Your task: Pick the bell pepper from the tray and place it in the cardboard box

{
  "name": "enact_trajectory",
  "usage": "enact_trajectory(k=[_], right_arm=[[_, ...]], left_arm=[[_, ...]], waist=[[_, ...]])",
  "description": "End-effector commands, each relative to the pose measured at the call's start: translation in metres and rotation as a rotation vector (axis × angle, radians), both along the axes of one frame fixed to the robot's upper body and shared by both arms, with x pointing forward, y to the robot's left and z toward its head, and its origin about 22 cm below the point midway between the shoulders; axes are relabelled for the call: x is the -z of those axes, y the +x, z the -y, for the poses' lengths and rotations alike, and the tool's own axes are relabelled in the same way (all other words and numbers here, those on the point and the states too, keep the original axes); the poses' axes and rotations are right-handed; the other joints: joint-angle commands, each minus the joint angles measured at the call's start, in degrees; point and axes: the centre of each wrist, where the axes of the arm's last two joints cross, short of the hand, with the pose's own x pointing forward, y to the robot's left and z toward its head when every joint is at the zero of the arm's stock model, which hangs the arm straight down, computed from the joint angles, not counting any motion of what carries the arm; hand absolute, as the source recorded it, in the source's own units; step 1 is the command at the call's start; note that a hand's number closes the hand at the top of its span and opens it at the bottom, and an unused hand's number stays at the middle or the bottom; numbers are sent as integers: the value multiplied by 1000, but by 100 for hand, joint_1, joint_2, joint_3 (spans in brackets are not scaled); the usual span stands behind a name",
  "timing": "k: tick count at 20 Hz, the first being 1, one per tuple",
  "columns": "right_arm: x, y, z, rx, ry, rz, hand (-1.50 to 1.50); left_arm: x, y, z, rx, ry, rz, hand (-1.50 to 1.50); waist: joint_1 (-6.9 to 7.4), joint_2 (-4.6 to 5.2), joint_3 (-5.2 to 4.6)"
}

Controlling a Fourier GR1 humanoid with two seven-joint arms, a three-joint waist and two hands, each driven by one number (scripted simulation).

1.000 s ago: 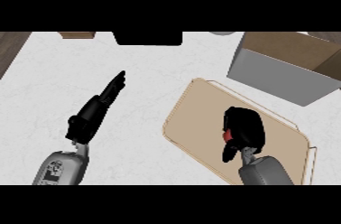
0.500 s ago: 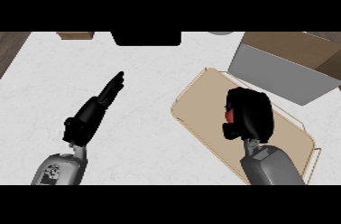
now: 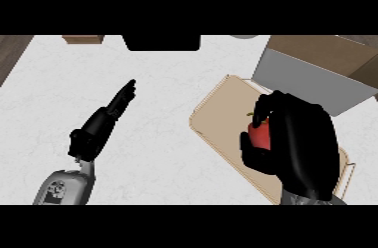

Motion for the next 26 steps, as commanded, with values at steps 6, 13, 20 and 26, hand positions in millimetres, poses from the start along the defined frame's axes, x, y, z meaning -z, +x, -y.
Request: enact_trajectory(k=[6,13,20,26], right_arm=[[-57,-8,17,111,118,111,150],[-85,38,41,193,129,131,150],[-88,66,89,197,154,150,150],[-103,114,101,235,213,166,150]], left_arm=[[-2,-3,3,1,6,7,0],[-10,-6,17,8,-2,5,0],[11,-7,-7,3,7,7,0],[8,9,16,28,9,8,0]], waist=[[37,13,2],[71,16,3],[49,19,3],[56,32,2]])
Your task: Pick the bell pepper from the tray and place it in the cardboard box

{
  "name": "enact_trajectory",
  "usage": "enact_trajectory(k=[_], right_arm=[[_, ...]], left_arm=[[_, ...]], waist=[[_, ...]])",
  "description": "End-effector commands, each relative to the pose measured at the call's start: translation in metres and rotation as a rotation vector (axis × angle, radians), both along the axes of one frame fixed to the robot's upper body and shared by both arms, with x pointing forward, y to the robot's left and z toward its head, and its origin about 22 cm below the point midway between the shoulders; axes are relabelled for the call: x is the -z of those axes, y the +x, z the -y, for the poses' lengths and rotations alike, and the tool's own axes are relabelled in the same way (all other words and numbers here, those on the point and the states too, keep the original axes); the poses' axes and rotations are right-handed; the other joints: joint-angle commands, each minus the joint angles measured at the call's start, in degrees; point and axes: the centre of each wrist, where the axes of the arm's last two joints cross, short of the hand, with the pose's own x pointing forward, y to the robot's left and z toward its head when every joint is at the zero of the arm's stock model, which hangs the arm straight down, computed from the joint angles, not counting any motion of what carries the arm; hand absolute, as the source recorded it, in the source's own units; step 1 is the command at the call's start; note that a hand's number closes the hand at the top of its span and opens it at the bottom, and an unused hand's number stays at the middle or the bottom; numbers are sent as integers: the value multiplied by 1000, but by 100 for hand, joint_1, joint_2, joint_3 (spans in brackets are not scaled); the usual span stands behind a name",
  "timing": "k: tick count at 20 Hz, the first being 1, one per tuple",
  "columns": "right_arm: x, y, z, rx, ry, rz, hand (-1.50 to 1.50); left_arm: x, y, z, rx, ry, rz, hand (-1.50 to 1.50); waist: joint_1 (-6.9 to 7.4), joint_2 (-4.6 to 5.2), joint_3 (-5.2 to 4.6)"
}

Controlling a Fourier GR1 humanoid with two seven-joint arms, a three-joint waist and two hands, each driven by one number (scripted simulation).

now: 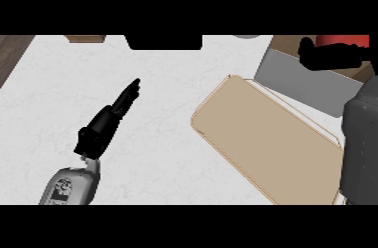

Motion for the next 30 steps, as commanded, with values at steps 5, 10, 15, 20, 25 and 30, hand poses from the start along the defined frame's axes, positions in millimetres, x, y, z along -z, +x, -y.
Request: enact_trajectory(k=[5,10,15,20,25,30], right_arm=[[39,48,40,71,-57,-23,150],[40,81,32,82,-90,-81,150],[89,94,45,103,-95,-131,150],[123,101,85,156,142,-218,-150],[137,116,82,102,231,-230,-150],[142,110,103,64,367,-13,-150]], left_arm=[[1,-16,2,28,-6,9,0],[-4,8,3,1,-5,8,0],[-17,5,22,20,4,-13,0],[-11,-7,-1,28,-5,16,0],[-10,-8,-1,13,2,35,0],[3,0,1,3,-6,25,0]], waist=[[34,5,1],[23,10,-1],[26,9,2],[109,30,8],[116,28,5],[86,45,7]])
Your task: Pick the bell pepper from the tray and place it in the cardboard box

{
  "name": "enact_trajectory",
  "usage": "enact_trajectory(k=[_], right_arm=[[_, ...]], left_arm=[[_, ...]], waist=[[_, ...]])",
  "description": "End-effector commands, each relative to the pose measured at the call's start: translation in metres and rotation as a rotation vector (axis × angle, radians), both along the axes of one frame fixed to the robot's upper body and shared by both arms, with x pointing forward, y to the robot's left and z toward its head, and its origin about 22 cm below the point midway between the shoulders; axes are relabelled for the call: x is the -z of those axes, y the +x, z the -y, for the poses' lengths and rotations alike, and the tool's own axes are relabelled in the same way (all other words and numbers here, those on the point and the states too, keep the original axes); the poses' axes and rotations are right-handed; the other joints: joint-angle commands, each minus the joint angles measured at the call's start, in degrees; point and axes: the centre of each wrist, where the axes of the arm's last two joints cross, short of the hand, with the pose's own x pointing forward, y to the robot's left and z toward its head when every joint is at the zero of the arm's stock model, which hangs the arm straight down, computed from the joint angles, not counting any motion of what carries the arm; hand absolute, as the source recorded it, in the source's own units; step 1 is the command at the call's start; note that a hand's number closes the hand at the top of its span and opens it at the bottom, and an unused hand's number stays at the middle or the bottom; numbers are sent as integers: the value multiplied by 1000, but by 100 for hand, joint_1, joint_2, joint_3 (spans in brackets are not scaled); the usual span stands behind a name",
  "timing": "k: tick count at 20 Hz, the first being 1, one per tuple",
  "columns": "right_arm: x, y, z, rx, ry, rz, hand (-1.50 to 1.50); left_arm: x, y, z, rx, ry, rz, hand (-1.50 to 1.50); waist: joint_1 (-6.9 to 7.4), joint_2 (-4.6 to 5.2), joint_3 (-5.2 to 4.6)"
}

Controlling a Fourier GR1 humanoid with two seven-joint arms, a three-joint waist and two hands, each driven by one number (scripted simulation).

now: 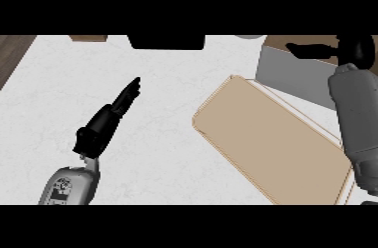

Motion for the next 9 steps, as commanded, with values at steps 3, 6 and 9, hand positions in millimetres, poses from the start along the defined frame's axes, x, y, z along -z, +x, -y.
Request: enact_trajectory(k=[3,6,9], right_arm=[[4,-4,3,67,179,299,-150],[19,-23,41,86,289,424,-150],[-13,-30,66,84,373,523,-150]], left_arm=[[3,-7,-5,6,-8,0,0],[9,-6,0,-23,-13,-7,0],[4,-9,7,-16,-5,-12,0]], waist=[[12,12,18],[-81,14,25],[-123,-26,16]])
